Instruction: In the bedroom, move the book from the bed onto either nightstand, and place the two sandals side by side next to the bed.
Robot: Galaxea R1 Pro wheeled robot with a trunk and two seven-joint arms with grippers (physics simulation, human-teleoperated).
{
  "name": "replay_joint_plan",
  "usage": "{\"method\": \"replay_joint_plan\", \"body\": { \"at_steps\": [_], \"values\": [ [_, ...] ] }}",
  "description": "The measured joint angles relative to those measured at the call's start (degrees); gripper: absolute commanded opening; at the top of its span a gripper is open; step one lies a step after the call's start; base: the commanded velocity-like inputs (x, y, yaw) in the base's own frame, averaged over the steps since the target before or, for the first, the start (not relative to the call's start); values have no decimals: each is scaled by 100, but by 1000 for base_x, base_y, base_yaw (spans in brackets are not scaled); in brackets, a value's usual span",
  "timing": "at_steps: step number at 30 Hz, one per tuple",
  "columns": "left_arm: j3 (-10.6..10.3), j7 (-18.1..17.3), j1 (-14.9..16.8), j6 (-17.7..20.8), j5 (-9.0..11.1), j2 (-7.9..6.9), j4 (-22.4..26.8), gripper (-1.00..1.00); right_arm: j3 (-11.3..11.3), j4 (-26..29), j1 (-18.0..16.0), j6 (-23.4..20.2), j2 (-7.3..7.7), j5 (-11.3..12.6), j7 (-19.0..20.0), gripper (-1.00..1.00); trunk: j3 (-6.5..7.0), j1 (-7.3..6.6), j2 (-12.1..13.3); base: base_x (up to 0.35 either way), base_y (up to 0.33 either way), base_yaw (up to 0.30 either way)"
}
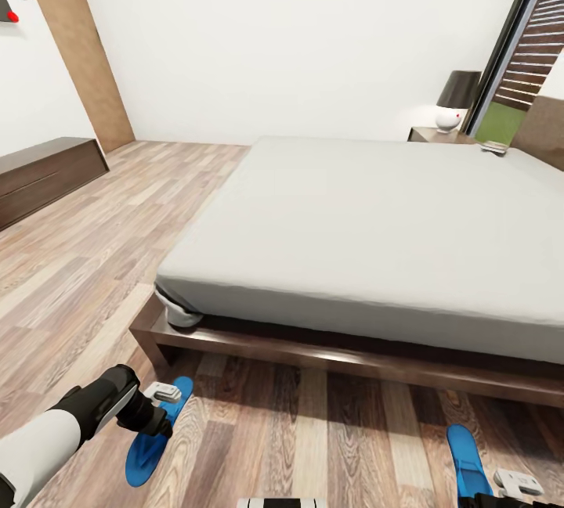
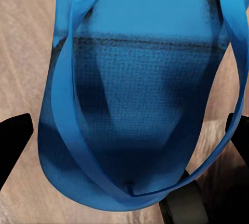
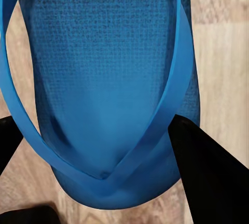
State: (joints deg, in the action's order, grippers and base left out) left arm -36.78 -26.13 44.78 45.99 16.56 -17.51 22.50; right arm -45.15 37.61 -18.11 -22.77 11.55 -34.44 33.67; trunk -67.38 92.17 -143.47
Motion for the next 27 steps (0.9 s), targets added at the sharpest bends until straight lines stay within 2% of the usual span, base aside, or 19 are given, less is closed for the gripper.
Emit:
{"method": "replay_joint_plan", "body": {
  "at_steps": [4, 22, 27],
  "values": [
    [0, 0, 0, 1, 0, 0, 0, -100, 0, 0, 2, 0, 0, 0, 0, -100, 0, 0, 0, 0, -1, 0],
    [1, -8, 0, -3, -2, 0, 0, -100, 0, 0, 4, 1, 0, -6, 0, -100, -399, 47, -24, 0, 0, 0],
    [9, -8, 1, -332, 12, 0, 0, -100, 0, 0, -1, 0, 0, 0, 0, -100, -466, 54, -28, 0, 0, 0]
  ]
}}
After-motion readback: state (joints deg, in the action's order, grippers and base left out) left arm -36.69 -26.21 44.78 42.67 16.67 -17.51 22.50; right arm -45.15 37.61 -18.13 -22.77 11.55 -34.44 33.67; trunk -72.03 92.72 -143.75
